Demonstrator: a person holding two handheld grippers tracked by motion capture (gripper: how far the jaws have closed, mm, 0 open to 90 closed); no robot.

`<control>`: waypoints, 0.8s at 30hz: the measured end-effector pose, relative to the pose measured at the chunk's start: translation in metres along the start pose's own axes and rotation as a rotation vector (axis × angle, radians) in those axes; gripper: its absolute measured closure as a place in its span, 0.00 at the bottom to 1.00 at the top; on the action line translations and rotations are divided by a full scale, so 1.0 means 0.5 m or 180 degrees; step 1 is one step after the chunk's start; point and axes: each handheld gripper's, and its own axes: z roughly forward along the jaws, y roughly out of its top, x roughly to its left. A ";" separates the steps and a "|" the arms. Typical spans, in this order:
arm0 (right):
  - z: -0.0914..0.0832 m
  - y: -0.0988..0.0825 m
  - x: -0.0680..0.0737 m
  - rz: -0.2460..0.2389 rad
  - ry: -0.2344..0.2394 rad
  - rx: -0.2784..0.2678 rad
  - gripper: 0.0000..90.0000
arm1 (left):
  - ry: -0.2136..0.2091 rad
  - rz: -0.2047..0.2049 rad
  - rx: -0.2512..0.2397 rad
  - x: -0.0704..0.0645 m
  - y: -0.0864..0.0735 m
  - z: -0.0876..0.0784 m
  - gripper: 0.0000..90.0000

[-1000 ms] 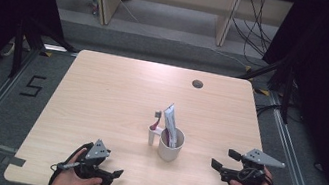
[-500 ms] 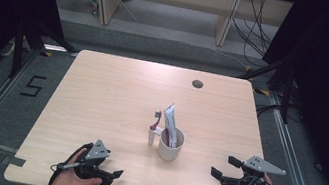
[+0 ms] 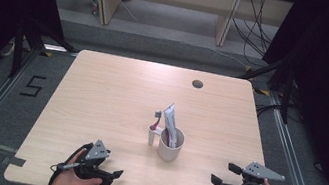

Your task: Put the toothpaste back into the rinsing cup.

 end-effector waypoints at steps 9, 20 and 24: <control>-0.007 -0.016 0.003 0.0046 -0.0086 0.0153 0.17 | -0.0002 -0.0004 -0.0002 0.000 0.000 0.000 0.19; -0.013 -0.032 0.002 0.0046 -0.0173 0.0381 0.17 | 0.0005 0.0006 0.0007 -0.001 -0.002 0.001 0.19; -0.013 -0.037 0.006 0.0097 -0.0232 0.0418 0.17 | 0.0013 0.0007 0.0004 -0.001 -0.002 0.001 0.19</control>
